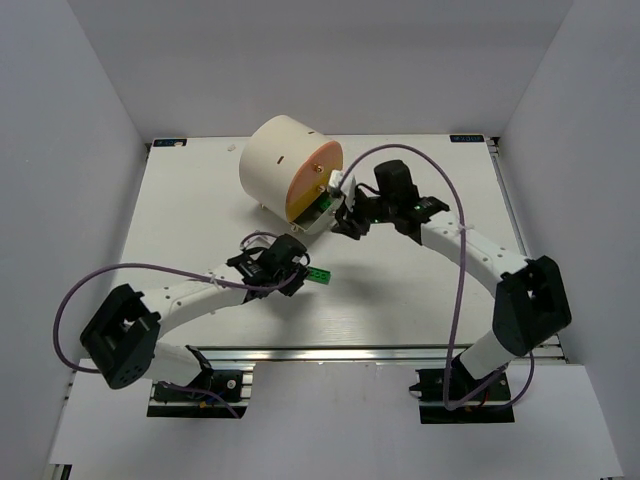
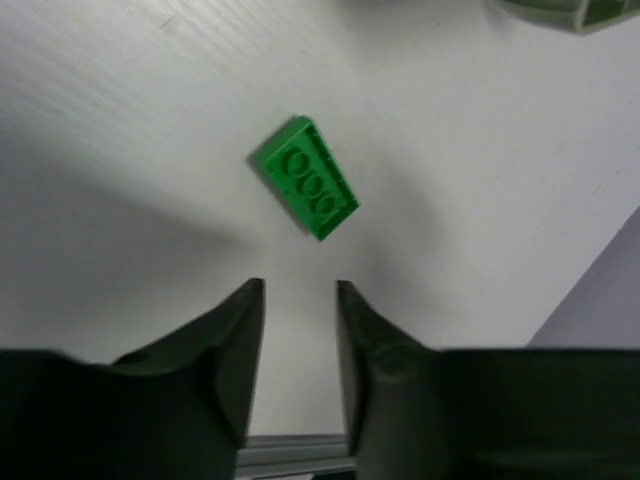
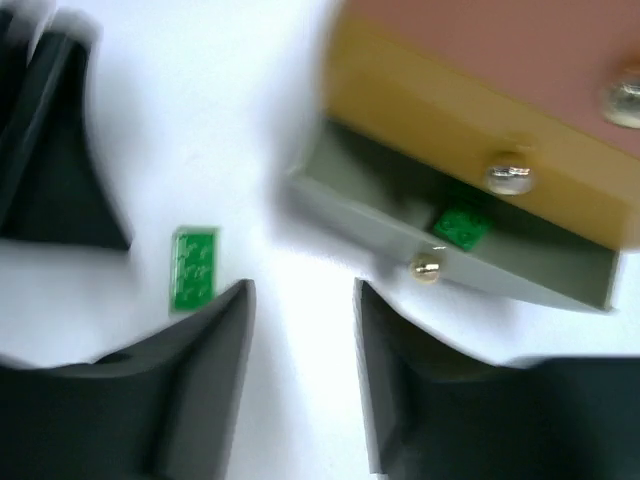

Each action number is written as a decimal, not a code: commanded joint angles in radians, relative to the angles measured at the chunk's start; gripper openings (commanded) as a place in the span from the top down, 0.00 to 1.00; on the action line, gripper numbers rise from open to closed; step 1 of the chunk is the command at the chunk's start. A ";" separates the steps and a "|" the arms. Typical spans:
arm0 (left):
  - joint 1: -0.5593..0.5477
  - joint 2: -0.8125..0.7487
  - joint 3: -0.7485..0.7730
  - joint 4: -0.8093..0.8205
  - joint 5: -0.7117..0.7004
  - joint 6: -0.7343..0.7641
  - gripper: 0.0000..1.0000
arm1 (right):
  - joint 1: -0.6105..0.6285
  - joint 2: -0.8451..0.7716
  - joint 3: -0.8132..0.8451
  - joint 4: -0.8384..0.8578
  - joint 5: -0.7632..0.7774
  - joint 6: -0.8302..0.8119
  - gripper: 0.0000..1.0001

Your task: Sort the legos into containers by color

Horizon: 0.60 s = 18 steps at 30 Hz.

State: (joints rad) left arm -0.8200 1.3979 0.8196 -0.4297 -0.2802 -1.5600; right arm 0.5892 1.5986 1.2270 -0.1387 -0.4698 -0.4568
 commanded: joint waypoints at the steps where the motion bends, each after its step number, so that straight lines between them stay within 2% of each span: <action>1: 0.009 -0.115 -0.059 -0.066 -0.037 0.006 0.60 | -0.003 -0.055 -0.079 -0.220 -0.280 -0.401 0.54; 2: 0.009 -0.141 -0.074 -0.076 -0.053 0.006 0.70 | 0.000 -0.048 -0.095 -0.292 -0.335 -0.486 0.61; 3: 0.009 -0.195 -0.085 -0.099 -0.065 0.006 0.84 | 0.001 -0.040 -0.106 -0.400 -0.358 -0.613 0.67; 4: 0.009 -0.224 -0.111 -0.110 -0.076 0.012 0.88 | 0.004 -0.028 -0.115 -0.435 -0.372 -0.655 0.76; 5: 0.009 -0.253 -0.123 -0.121 -0.088 0.018 0.91 | 0.006 -0.005 -0.126 -0.453 -0.388 -0.681 0.78; 6: 0.009 -0.313 -0.131 -0.142 -0.111 0.046 0.92 | 0.012 0.006 -0.148 -0.438 -0.386 -0.686 0.72; 7: 0.009 -0.347 -0.149 -0.152 -0.123 0.060 0.91 | 0.017 0.017 -0.161 -0.417 -0.363 -0.671 0.63; 8: 0.009 -0.378 -0.157 -0.161 -0.131 0.081 0.88 | 0.021 0.021 -0.172 -0.386 -0.343 -0.648 0.50; 9: 0.009 -0.410 -0.165 -0.182 -0.149 0.107 0.80 | 0.040 0.026 -0.190 -0.348 -0.323 -0.591 0.43; 10: 0.009 -0.472 -0.180 -0.196 -0.157 0.116 0.57 | 0.047 0.037 -0.196 -0.284 -0.301 -0.567 0.30; 12: 0.009 -0.532 -0.197 -0.233 -0.168 0.132 0.37 | 0.072 0.053 -0.199 -0.228 -0.222 -0.519 0.19; 13: 0.009 -0.586 -0.212 -0.254 -0.171 0.133 0.28 | 0.089 0.076 -0.195 -0.185 -0.166 -0.467 0.17; 18: 0.009 -0.714 -0.238 -0.354 -0.183 0.130 0.24 | 0.144 0.147 -0.179 -0.087 -0.026 -0.338 0.12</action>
State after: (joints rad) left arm -0.8146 0.7292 0.5987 -0.6876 -0.4252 -1.4467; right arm 0.7097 1.7161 1.0191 -0.3290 -0.5983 -0.8894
